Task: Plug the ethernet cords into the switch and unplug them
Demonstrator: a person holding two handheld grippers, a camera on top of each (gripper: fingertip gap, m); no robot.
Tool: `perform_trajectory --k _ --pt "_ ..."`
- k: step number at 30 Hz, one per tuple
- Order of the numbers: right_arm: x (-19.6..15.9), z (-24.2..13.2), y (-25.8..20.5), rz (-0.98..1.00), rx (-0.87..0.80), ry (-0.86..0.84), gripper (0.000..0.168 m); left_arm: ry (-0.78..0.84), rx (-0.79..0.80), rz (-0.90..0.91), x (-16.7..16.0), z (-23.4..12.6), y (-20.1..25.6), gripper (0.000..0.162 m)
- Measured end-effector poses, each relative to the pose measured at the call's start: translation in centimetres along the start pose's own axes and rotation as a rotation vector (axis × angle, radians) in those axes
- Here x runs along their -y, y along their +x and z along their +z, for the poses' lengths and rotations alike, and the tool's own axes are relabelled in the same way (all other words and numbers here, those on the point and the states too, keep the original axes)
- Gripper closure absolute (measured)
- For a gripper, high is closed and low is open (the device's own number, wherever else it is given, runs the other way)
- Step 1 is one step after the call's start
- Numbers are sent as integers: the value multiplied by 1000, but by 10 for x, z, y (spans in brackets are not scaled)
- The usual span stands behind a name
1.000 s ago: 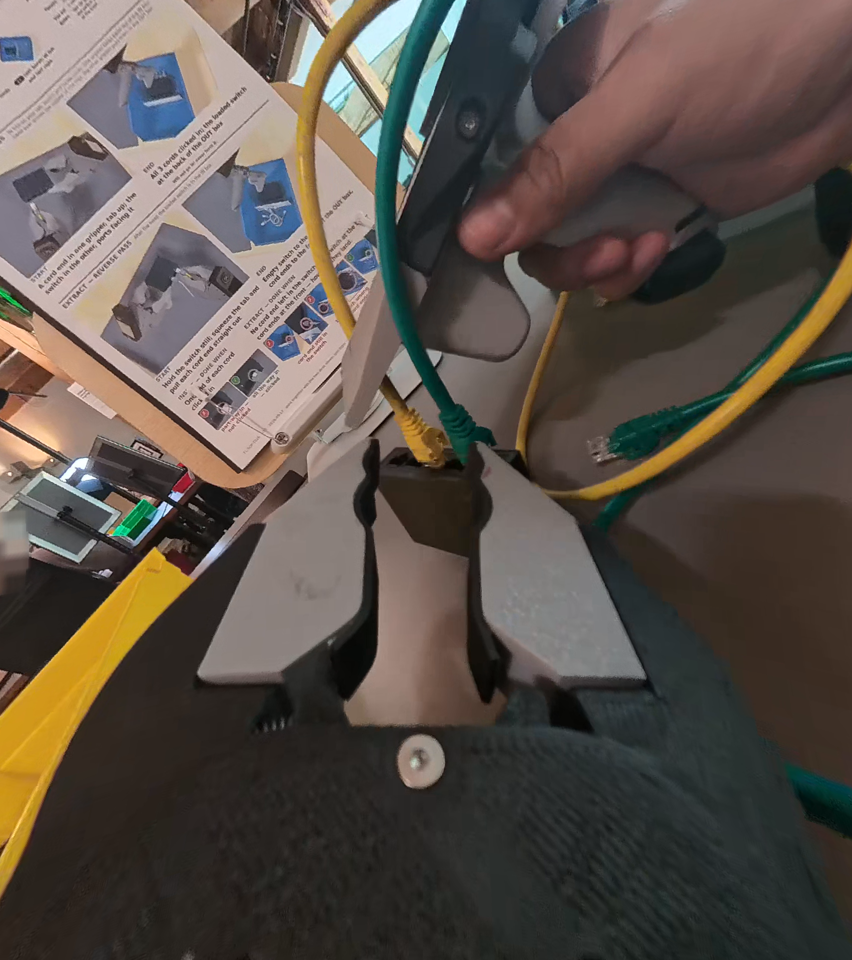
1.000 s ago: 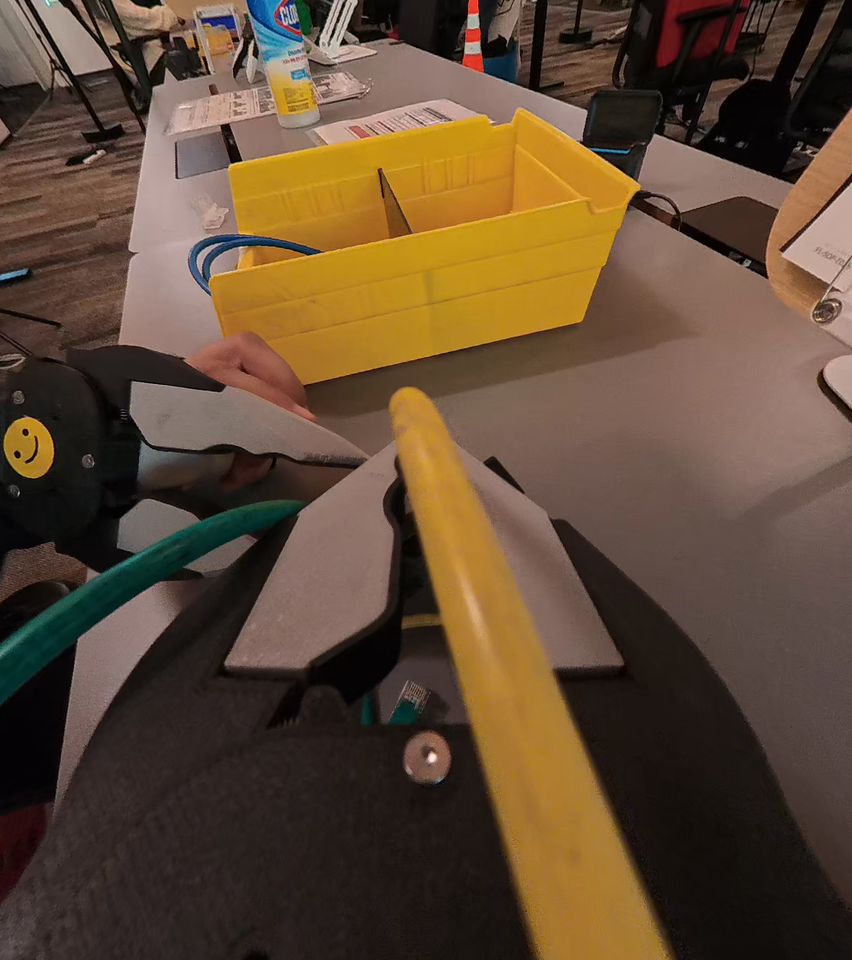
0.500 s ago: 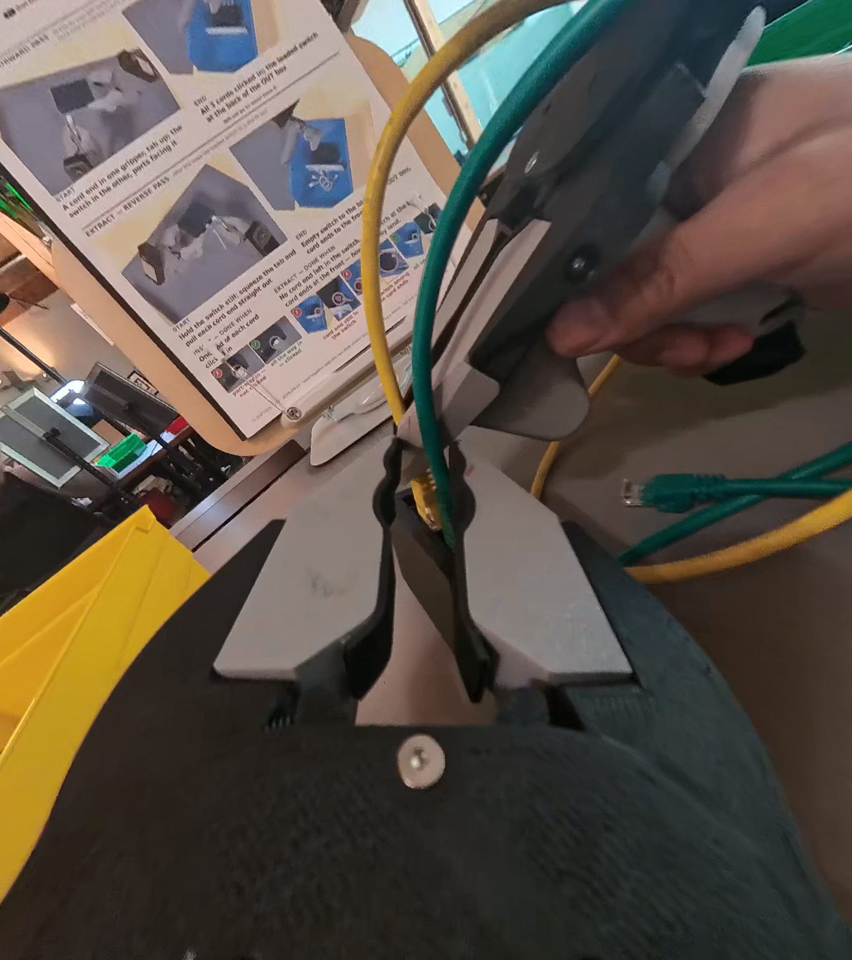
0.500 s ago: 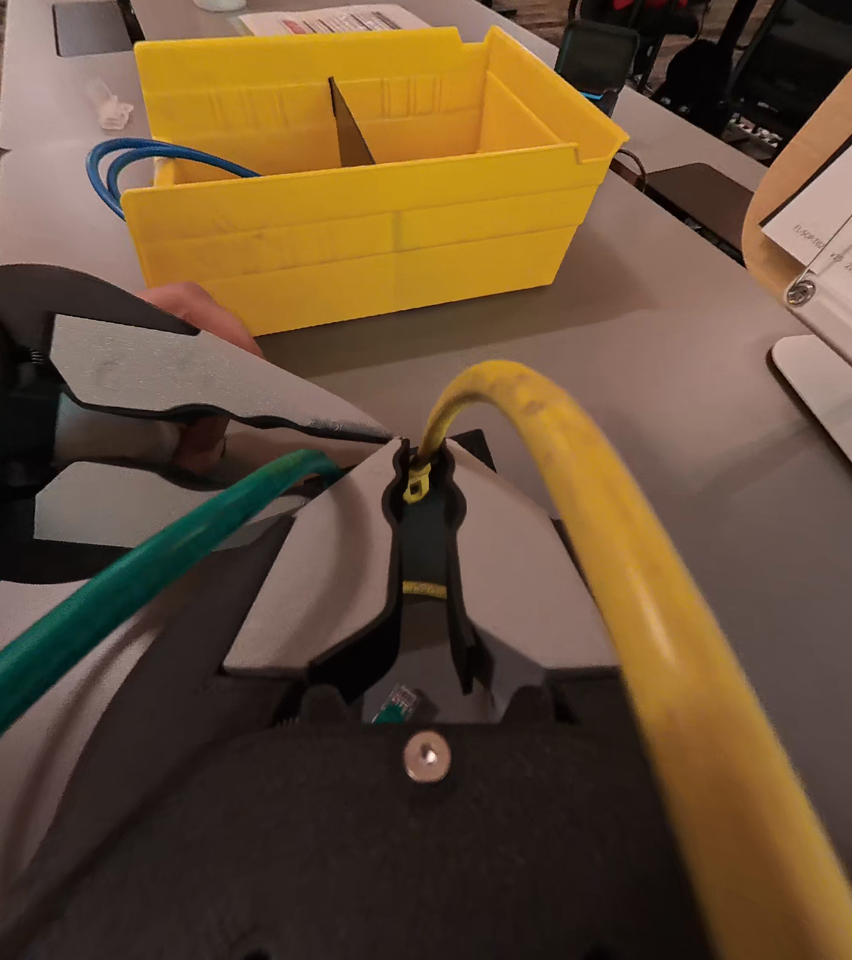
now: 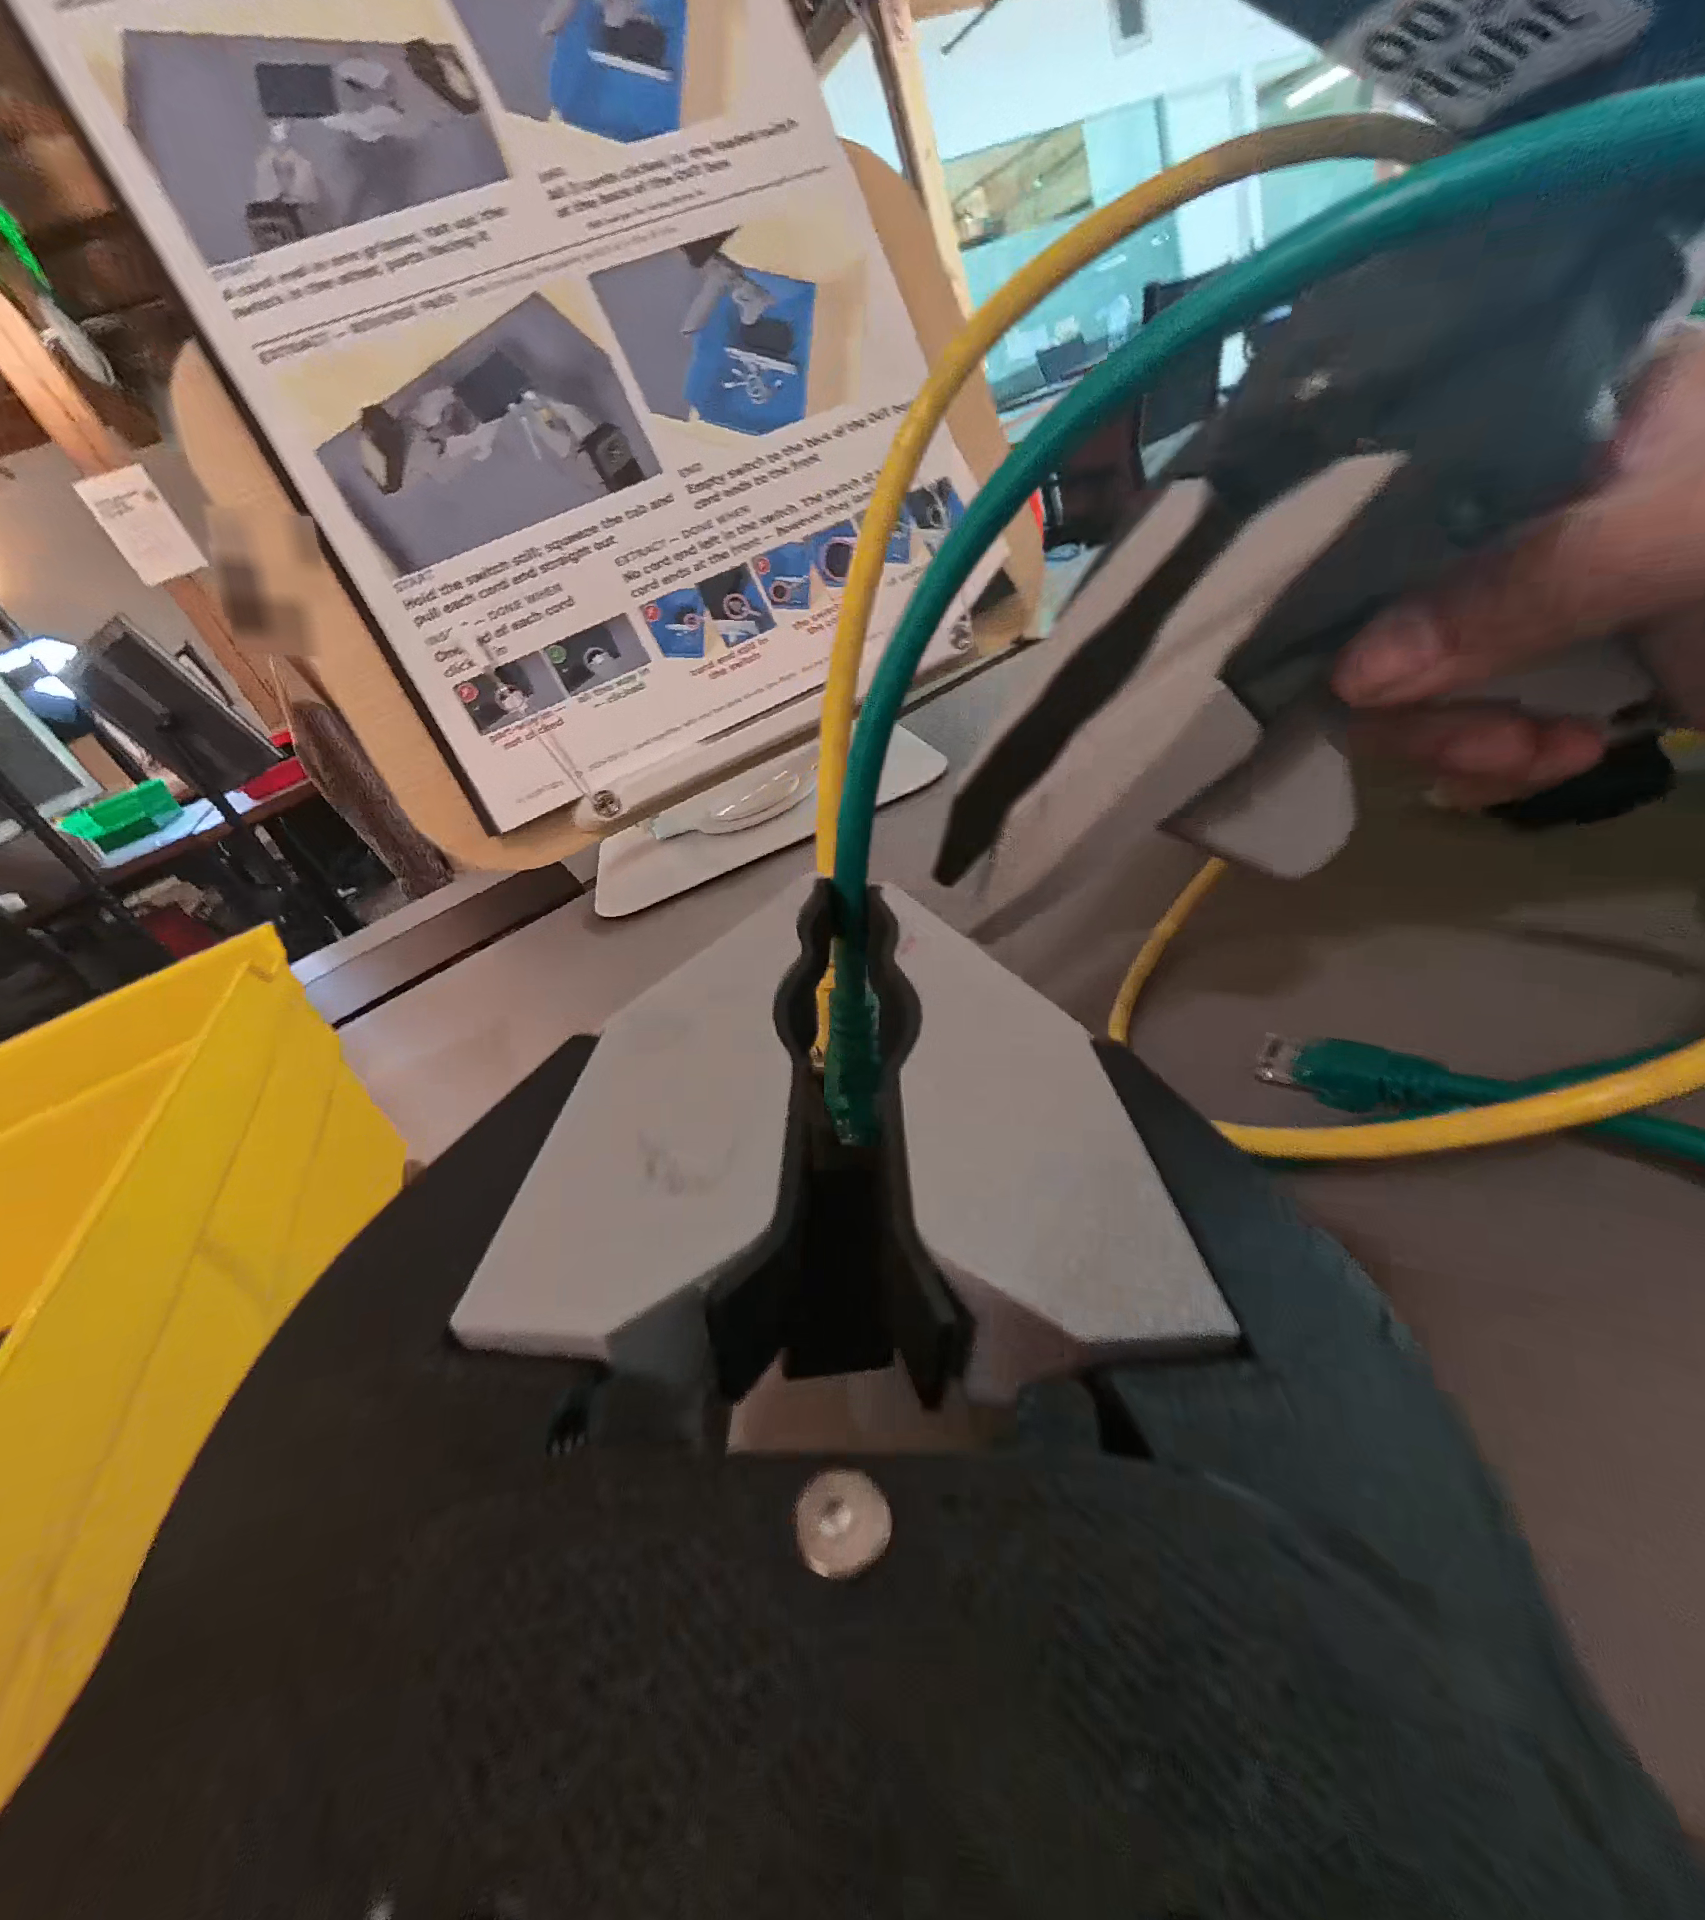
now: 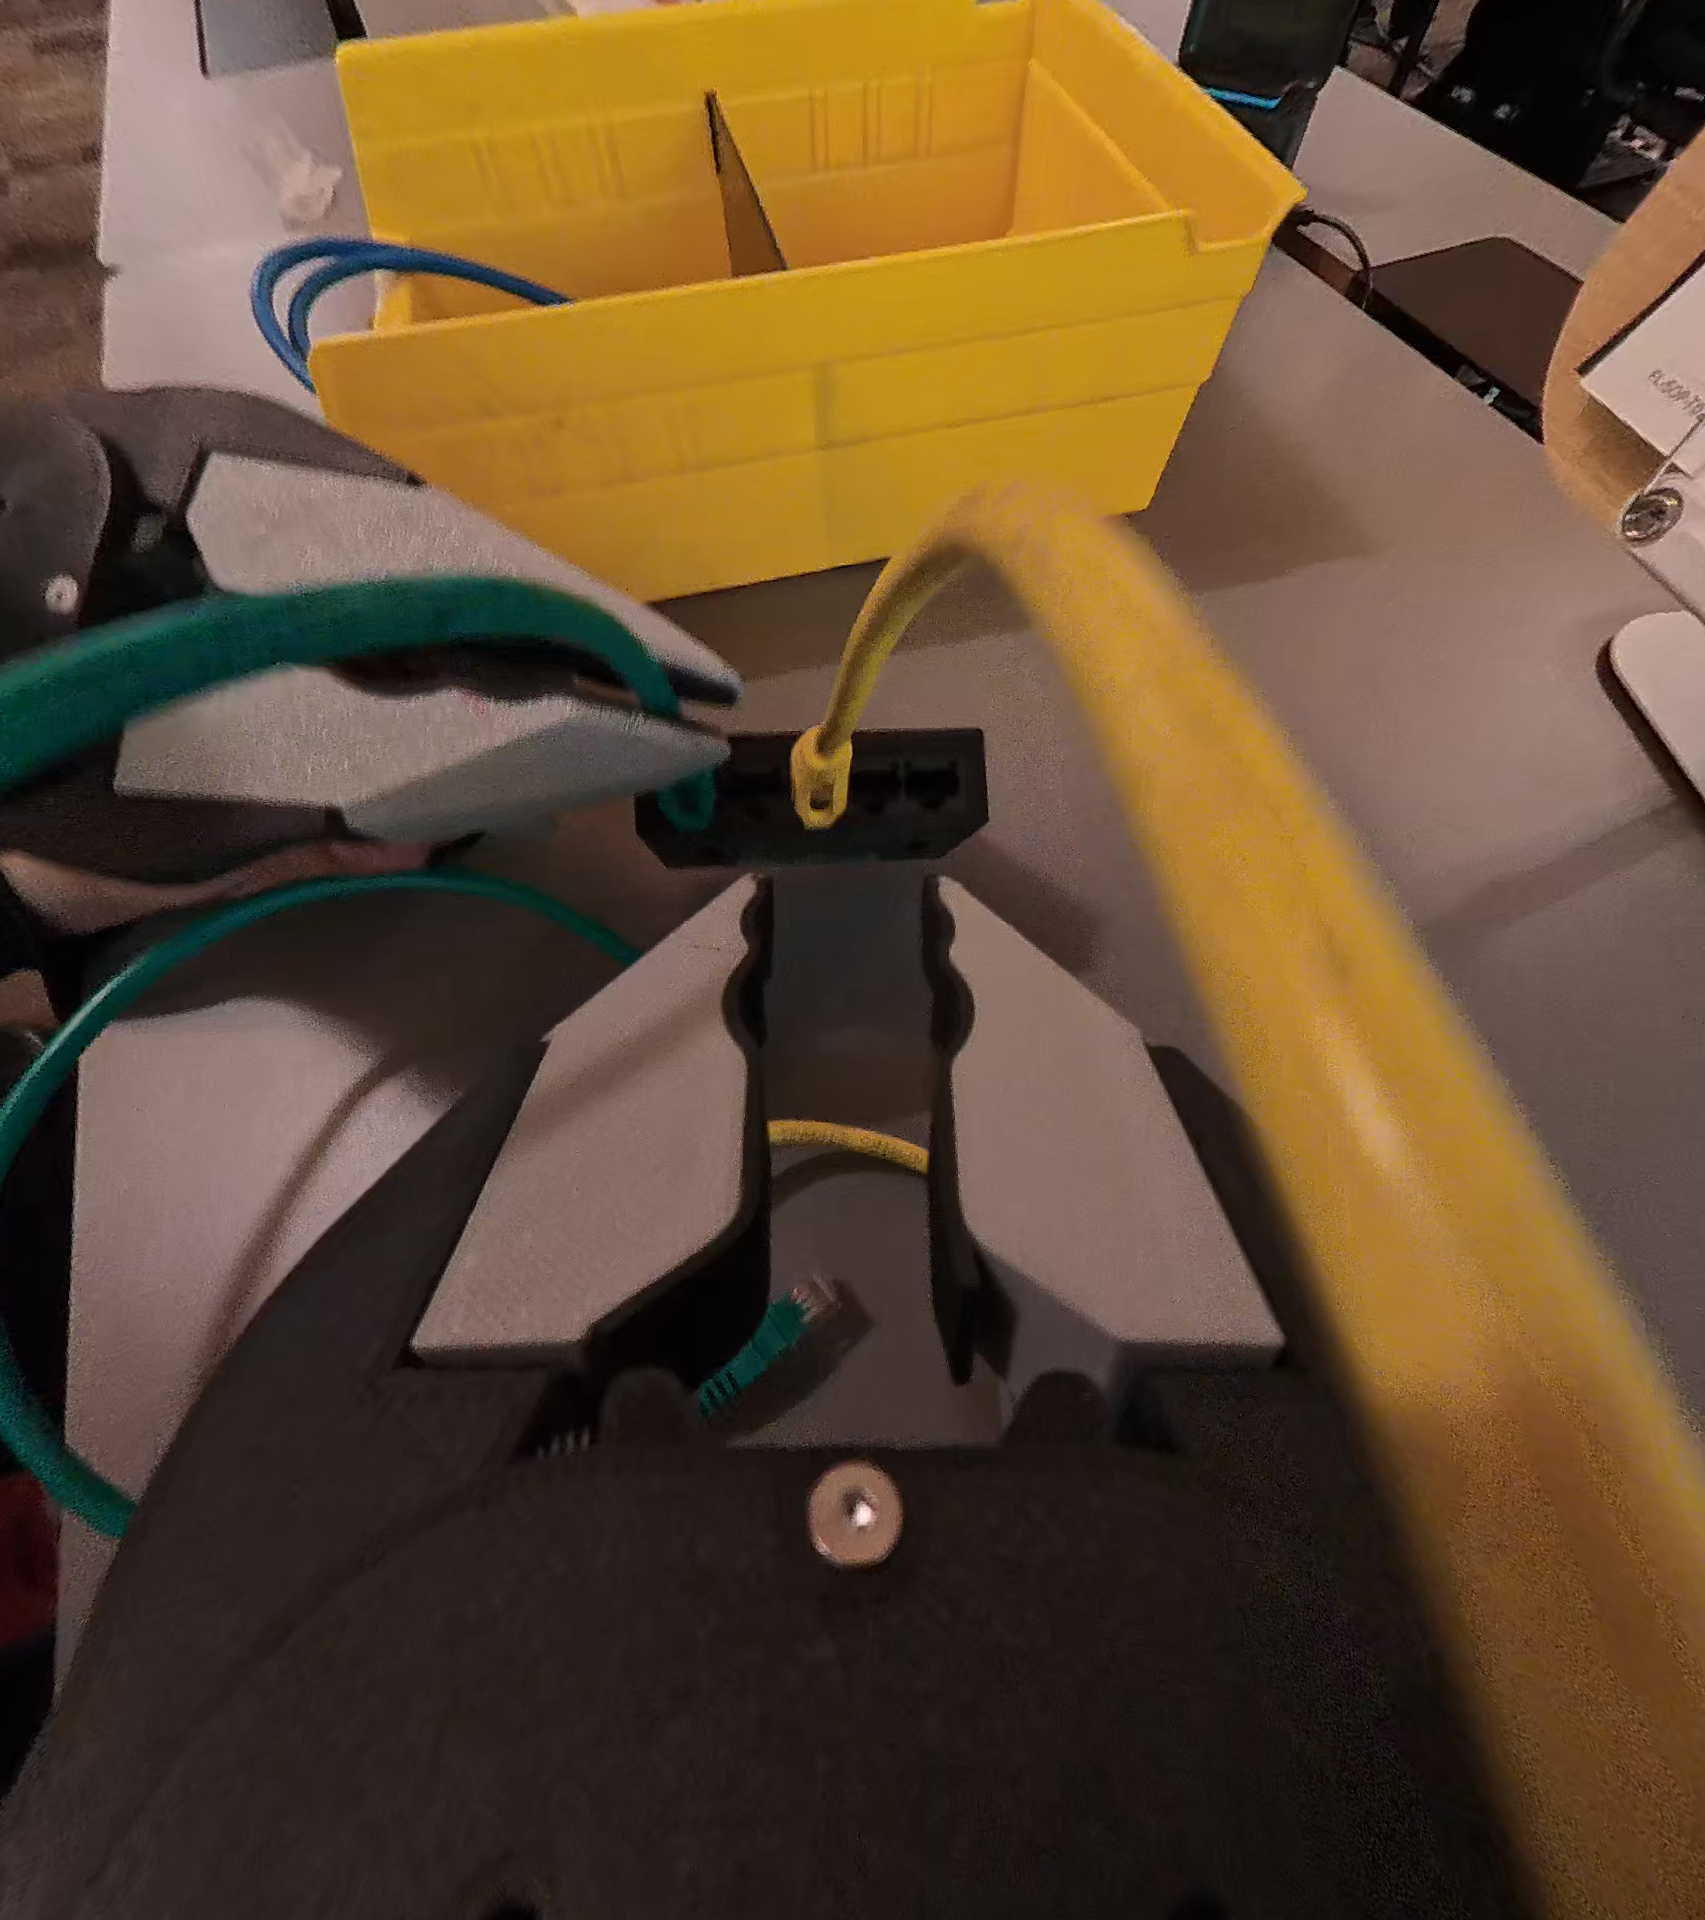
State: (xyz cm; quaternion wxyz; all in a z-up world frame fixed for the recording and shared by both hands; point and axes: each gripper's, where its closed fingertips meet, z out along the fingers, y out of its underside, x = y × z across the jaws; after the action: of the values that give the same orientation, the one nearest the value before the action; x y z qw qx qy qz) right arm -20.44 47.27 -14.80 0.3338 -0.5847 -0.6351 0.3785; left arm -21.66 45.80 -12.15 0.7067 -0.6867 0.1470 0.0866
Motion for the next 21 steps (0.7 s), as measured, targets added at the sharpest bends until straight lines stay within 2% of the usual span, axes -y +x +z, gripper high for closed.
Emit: perform_trajectory --k 3,6,11,16,21 --pt "1 -5 -8 -41 33 -7 144 8 24 -86 -1 -2 -12 158" --pt "15 -18 -20 -45 119 76 145 8 46 -164 -3 -3 -23 153" --pt "51 -60 -62 -35 438 323 146 7 50 -259 -6 -4 -33 158" --pt "75 -124 -93 -84 734 600 155 12 52 -337 -8 -5 -41 156" --pt "94 -155 -68 -18 690 813 150 69 40 -313 1 -9 -35 153"
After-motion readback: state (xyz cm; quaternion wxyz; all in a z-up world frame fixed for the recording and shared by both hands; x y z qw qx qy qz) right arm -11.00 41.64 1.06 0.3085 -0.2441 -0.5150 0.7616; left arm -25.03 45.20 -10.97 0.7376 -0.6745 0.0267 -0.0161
